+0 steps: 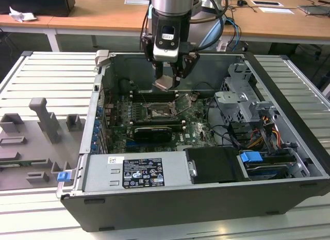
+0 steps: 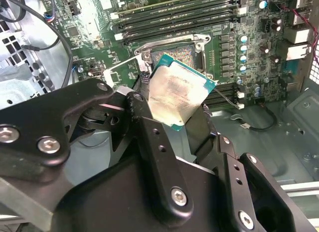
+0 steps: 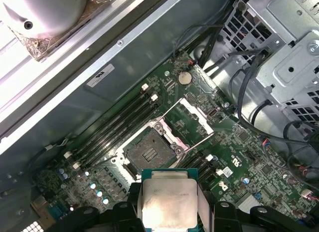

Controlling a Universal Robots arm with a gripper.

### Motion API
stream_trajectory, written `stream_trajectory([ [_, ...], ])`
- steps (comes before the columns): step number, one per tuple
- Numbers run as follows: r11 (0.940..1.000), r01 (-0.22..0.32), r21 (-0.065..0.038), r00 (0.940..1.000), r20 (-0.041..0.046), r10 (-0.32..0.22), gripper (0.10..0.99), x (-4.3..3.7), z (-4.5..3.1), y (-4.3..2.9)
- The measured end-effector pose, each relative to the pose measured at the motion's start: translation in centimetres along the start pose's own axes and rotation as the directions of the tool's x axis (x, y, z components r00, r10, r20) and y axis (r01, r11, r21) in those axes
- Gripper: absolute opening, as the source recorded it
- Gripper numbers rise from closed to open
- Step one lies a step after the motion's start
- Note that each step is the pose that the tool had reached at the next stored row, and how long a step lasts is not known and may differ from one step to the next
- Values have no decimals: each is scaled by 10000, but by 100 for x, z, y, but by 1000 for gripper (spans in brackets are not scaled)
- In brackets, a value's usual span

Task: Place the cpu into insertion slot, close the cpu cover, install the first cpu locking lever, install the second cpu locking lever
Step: 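Place the cpu into insertion slot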

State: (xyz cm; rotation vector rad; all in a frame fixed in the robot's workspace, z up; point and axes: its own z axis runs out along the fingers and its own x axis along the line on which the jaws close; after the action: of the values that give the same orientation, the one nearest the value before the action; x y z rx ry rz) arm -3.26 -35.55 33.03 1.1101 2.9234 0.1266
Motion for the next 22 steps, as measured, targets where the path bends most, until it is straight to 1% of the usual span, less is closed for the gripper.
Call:
stream_trajectory([
  [22, 9994, -354, -7, 9994, 28, 354, 533, 0, 28, -2],
])
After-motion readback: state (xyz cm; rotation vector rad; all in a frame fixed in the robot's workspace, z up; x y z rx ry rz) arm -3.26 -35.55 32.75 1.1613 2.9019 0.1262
